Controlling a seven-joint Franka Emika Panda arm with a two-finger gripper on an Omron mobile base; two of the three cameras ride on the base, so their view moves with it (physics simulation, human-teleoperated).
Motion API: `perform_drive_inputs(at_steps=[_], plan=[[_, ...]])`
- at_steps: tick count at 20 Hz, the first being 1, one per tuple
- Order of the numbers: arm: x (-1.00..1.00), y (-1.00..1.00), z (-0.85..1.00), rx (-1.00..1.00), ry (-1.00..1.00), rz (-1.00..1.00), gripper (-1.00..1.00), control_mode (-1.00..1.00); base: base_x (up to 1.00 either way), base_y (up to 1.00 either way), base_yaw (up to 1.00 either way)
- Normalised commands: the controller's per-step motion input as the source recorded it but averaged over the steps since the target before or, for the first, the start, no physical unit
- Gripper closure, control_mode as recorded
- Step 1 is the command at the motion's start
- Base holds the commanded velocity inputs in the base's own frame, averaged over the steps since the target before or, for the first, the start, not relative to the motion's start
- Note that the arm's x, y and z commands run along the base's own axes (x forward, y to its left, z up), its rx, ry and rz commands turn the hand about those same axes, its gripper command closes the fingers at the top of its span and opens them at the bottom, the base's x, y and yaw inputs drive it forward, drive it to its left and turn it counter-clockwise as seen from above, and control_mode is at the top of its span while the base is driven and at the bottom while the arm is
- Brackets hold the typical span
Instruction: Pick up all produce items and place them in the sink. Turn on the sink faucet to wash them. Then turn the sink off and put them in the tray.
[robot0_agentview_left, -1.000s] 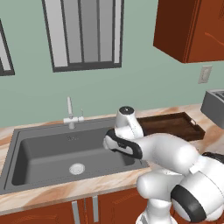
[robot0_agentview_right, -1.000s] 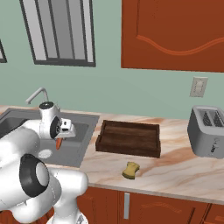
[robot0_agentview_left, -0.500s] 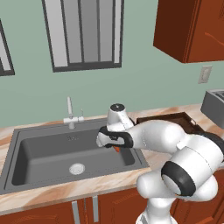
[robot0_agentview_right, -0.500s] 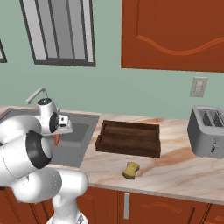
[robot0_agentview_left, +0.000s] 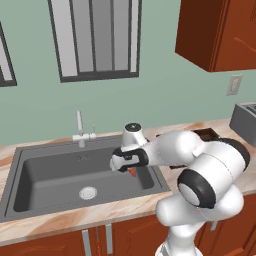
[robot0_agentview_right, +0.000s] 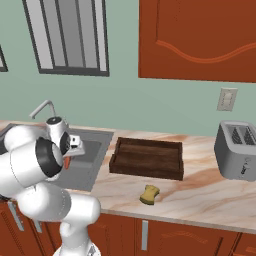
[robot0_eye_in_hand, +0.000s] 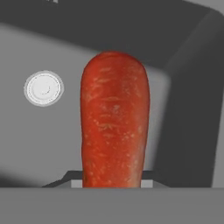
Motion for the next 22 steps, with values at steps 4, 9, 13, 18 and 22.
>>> perform_drive_inputs(at_steps=[4,9,13,18,22], plan=[[0.24,0.08,-0.14,0.00,0.04,0.00,1.00,-1.00,0.00,0.00,0.00],[0.10,0.07,-0.22,0.00,0.07,0.00,1.00,-1.00,0.00,0.00,0.00],[0.15,0.08,-0.25,0.00,0.05,0.00,1.00,-1.00,0.00,0.00,0.00],[0.24,0.10,-0.22,0.00,0.05,0.00,1.00,-1.00,0.00,0.00,0.00],[0.20,0.09,-0.25,0.00,0.04,0.00,1.00,-1.00,0.00,0.00,0.00]])
